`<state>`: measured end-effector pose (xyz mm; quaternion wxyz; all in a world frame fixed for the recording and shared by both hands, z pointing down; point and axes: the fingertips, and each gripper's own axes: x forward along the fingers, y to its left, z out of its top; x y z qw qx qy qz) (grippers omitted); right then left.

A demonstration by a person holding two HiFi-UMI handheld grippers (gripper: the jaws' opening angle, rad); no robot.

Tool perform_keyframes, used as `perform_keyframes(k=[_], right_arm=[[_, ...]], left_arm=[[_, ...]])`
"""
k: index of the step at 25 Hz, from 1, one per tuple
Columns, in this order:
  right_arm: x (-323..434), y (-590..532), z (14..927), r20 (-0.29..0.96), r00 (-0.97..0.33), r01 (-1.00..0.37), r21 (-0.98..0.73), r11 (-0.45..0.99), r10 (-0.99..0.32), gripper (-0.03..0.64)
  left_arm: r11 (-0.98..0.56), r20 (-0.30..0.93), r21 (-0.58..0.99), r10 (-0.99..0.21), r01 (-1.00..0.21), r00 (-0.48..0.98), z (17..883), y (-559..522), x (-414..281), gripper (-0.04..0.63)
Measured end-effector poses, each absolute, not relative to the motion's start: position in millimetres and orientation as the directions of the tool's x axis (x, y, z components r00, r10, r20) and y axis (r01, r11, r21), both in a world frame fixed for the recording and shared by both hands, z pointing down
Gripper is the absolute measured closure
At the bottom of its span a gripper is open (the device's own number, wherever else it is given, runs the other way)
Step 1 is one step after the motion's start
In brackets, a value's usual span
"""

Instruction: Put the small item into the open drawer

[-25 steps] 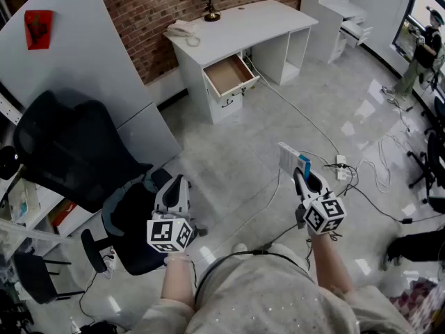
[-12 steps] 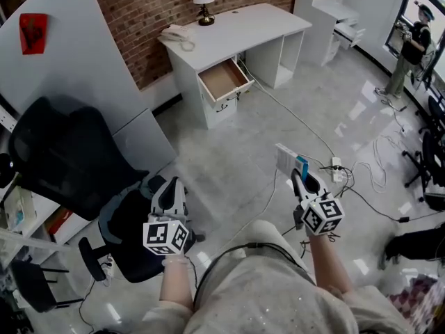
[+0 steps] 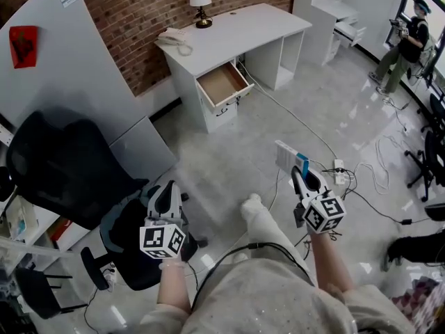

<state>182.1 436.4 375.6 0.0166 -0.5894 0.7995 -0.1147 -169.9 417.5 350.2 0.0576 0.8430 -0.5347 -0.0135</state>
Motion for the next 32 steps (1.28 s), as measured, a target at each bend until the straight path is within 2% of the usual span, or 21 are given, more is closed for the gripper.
perform_keyframes(k=[8, 19, 32], right_arm=[[175.0, 340.3, 402.8, 0.138, -0.356, -0.919, -0.231, 0.319, -0.924, 0.548], [179.7, 190.7, 420.8, 0.204, -0.436, -0.888, -0.253, 0.383, -0.876, 0.548], [195.9, 82.6, 457.1, 0.257, -0.505, -0.852, -0.298, 0.430, -0.824, 0.546]], left_arm=[[-0.369, 0.030, 0.109, -0.927, -0.923, 0.374, 355.0, 334.5, -183.2, 0.589], [-0.315, 0.077, 0.156, -0.941, -0.936, 0.329, 371.1, 194.6, -158.4, 0.589], [-0.276, 0.114, 0.146, -0.949, -0.950, 0.294, 395.2, 92.4, -125.7, 0.589]])
